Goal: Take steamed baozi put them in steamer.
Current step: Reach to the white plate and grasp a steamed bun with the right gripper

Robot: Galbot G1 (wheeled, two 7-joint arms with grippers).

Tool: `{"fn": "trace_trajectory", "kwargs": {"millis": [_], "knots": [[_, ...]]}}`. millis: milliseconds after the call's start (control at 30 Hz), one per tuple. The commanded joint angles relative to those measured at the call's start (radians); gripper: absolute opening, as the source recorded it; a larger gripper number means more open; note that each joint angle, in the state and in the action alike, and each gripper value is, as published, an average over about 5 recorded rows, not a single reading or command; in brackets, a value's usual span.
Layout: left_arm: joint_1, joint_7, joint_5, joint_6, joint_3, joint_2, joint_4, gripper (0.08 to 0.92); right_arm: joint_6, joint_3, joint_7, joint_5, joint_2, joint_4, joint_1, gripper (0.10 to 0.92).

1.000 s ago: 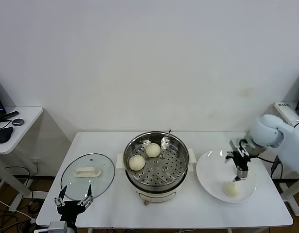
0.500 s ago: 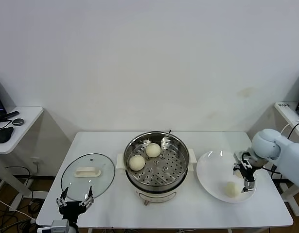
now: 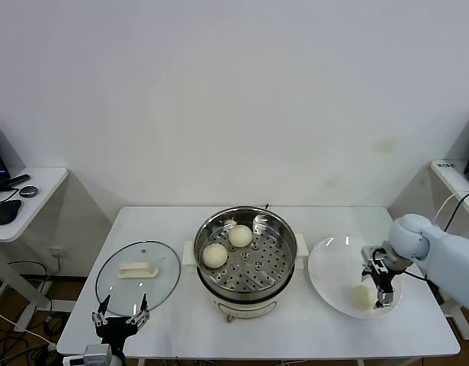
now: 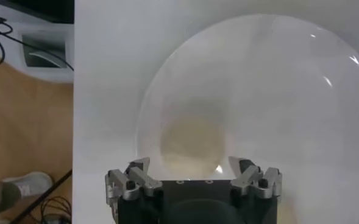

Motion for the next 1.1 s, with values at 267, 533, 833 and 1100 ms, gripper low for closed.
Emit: {"fn": "trace_trajectory", "kwargs": {"millis": [267,533,833,1100], "knots": [[-0.004,0.001,0.005,0.0,0.003,0.0,0.006,0.823,-0.004,0.028,0.032,-0.007,0.022,-0.029,-0.031,0.823],[-0.005,0.001,0.005,-0.001,0.002,0.0,0.007,0.823,-0.004,0.064,0.018,-0.018,0.032,-0.036,-0.061,0.822],[-0.008,0.001,0.006,-0.001,0.003,0.0,0.012,0.823,0.001,0.084,0.014,-0.036,0.028,-0.039,-0.091,0.739],[-0.01,0.001,0.007,-0.001,0.003,-0.001,0.012,0.823,0.002,0.084,0.024,-0.033,0.05,-0.056,-0.087,0.583]]}}
